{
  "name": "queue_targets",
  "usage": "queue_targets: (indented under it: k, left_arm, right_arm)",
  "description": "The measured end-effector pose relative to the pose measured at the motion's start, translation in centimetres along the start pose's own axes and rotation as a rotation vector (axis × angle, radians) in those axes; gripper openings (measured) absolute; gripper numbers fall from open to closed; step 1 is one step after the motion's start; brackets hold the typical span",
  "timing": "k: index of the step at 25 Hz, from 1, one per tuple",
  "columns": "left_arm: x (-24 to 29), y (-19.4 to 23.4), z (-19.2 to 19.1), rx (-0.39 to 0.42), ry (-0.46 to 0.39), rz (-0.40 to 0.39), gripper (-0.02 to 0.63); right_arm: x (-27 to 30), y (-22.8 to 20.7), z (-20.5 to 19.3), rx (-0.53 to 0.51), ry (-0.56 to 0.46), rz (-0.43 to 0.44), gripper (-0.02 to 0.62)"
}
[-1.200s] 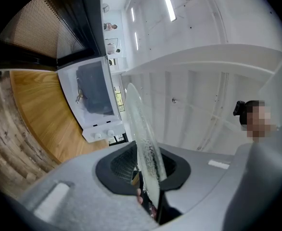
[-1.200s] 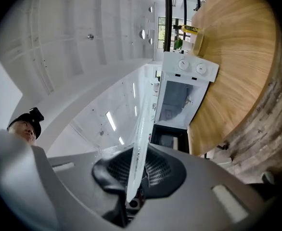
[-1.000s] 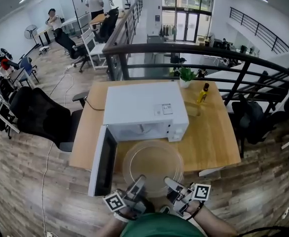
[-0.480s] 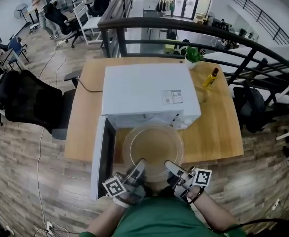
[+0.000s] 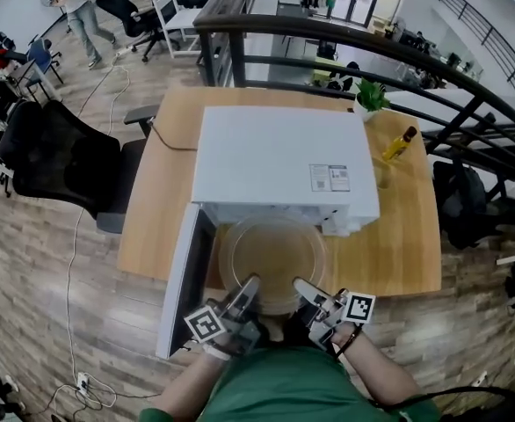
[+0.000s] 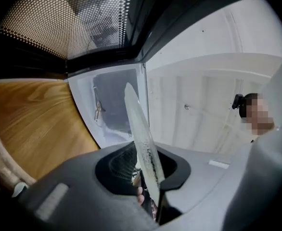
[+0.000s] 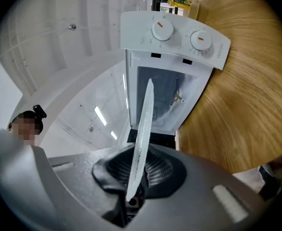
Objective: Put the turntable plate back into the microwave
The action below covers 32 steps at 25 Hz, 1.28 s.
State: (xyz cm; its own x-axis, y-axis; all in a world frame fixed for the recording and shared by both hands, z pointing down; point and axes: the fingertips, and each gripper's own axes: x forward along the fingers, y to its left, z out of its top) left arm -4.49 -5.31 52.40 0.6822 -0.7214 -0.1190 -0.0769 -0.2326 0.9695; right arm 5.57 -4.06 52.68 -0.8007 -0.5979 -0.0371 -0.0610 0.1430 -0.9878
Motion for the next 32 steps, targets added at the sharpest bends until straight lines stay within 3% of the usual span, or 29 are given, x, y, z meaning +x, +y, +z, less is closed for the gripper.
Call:
queue_targets:
  k: [11,22,32]
  left_arm:
    - [2.3,4.5,0.0,0.007,-0.059,0.077,0.064]
    - [4.5,8.4,1.2,0.019,-0.088,0.103,0.063]
    - [5.1,11.8,2.0,-0.033,-0.097,0.136,0.058]
  right_arm:
    - [1.0,-4.2,3.0,0.017,0.099,-0.009,0.049]
    - [2.6,-8.4,5.3,0.025,0.132,-0.021,0.049]
    - [4.0,-11.5,6.2,0.020,0.132,-0.038,0.049]
